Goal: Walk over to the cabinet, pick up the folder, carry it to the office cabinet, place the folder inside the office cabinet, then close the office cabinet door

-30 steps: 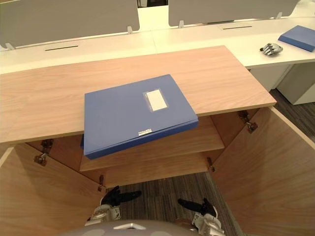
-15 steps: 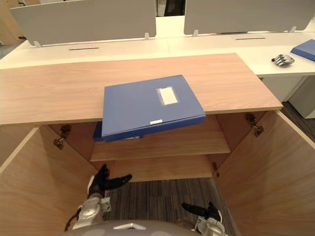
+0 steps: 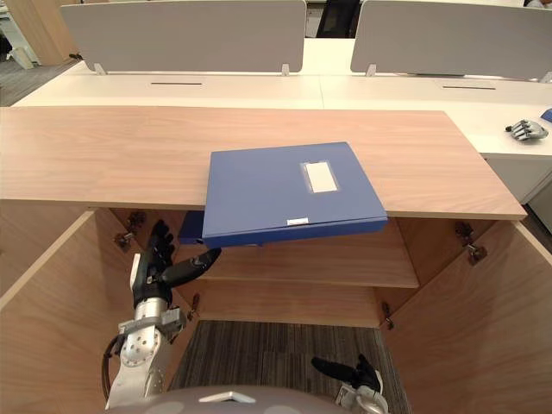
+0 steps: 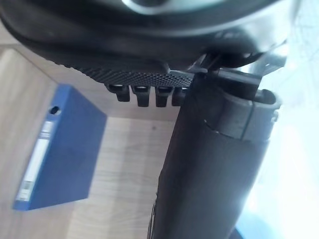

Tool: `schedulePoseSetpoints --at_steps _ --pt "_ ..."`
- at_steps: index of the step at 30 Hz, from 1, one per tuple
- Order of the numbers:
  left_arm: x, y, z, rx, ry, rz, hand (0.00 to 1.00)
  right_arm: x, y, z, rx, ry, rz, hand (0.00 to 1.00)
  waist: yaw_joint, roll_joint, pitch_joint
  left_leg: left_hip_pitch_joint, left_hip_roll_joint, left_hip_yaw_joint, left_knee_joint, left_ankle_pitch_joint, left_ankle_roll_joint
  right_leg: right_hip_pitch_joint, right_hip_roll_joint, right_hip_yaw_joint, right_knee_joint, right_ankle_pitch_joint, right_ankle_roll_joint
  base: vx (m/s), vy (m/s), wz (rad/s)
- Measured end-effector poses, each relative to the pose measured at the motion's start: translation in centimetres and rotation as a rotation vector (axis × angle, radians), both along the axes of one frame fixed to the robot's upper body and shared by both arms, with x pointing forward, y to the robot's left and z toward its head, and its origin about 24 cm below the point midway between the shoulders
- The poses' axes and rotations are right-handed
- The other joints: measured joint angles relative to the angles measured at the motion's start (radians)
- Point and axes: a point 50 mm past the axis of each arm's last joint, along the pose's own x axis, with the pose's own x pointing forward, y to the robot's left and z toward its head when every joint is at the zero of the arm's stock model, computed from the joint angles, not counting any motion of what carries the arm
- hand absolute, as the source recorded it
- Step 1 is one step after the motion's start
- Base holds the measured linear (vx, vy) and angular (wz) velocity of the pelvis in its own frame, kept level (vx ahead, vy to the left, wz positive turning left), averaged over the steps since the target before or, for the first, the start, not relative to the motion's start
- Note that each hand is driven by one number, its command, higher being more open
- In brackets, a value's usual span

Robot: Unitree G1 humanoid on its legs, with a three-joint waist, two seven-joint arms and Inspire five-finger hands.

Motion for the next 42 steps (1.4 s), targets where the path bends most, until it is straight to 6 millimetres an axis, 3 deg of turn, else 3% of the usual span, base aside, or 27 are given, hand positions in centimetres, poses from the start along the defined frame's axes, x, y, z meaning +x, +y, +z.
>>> schedulePoseSetpoints --at_steps 2,16,24,32,42 --pt "-0.1 0.0 1.0 -0.011 -0.054 0.004 1.00 -0.3 0.0 0.0 0.004 0.005 0.003 1.00 0.000 0.003 -0.010 0.000 0.002 0.003 0.005 -0.006 0.000 0.001 0.002 0.006 -0.001 0.000 0.000 -0.01 -0.010 -0.05" --pt "-1.3 0.5 0.3 -0.019 -0.010 -0.016 1.00 -1.0 -1.2 -0.3 -0.003 0.039 0.016 1.00 0.000 0.022 -0.036 0.007 0.009 0.000 0.022 -0.017 -0.005 0.026 0.027 0.061 -0.023 0.005 -0.008 0.00 0.000 0.00" --pt "-2.0 0.5 -0.1 -0.065 0.003 -0.074 1.00 -2.4 -2.1 -0.5 -0.020 0.080 0.015 1.00 0.002 0.033 -0.057 0.002 0.014 -0.007 0.031 -0.017 -0.006 0.034 0.033 0.069 -0.034 0.009 -0.014 -0.01 -0.005 0.01" --pt "-2.2 0.0 2.0 -0.067 -0.088 -0.145 1.00 -3.1 -2.3 -0.5 -0.023 0.098 0.013 1.00 0.005 0.034 -0.058 -0.016 0.017 -0.025 0.055 -0.020 -0.005 0.035 0.031 0.053 -0.035 0.009 -0.013 -0.05 -0.016 0.07" --pt "-2.3 0.3 4.6 -0.064 -0.205 -0.151 1.00 -1.9 -1.8 -0.2 -0.009 0.048 -0.004 1.00 0.014 0.030 -0.047 -0.042 0.017 -0.056 0.093 -0.038 0.000 0.047 0.023 0.022 -0.038 0.009 -0.005 -0.03 -0.018 0.08"
